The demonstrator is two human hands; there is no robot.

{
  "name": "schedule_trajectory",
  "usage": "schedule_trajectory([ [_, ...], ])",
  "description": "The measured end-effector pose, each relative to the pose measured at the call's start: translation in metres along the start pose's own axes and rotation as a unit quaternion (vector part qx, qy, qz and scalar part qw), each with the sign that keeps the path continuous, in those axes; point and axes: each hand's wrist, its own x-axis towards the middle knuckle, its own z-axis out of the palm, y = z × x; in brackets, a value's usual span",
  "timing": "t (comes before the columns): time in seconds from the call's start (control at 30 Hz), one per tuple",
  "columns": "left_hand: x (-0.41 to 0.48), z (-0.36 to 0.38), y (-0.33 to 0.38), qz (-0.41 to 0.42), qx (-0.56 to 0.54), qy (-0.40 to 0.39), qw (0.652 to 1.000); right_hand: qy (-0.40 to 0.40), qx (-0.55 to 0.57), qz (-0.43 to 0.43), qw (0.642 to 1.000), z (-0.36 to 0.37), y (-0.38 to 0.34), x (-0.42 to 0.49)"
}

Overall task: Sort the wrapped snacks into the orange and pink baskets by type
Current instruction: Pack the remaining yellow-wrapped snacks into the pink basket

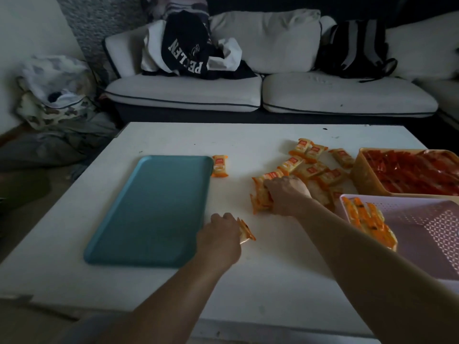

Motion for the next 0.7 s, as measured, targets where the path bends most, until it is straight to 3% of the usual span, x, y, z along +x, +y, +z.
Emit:
schedule_trajectory([
  [0.1,0.002,-0.001,0.0,-0.019,-0.035,0.015,0.999,-0.013,0.071,0.043,0.996,-0.002,-0.008,-0.013],
  [0.17,0.003,-0.004,0.001,-0.027,-0.055,0.01,0.998,-0.01,0.192,0.113,0.975,-0.004,-0.013,-0.024],
  [0.27,0.005,-0.008,-0.001,-0.063,-0.132,-0.035,0.989,-0.02,0.382,0.213,0.899,-0.005,-0.024,-0.04],
  [0.37,0.006,-0.009,0.002,-0.099,-0.217,-0.075,0.968,-0.061,0.514,0.259,0.815,0.005,-0.034,-0.054],
  [0.47,-0.001,-0.01,0.008,-0.122,-0.356,-0.087,0.922,-0.084,0.62,0.274,0.73,0.014,-0.045,-0.067],
  [0.63,-0.011,-0.017,0.018,-0.138,-0.536,-0.084,0.829,-0.079,0.727,0.265,0.628,0.011,-0.048,-0.084],
  [0.7,-0.011,-0.022,0.023,-0.123,-0.561,-0.068,0.816,-0.06,0.741,0.254,0.619,0.002,-0.042,-0.088],
])
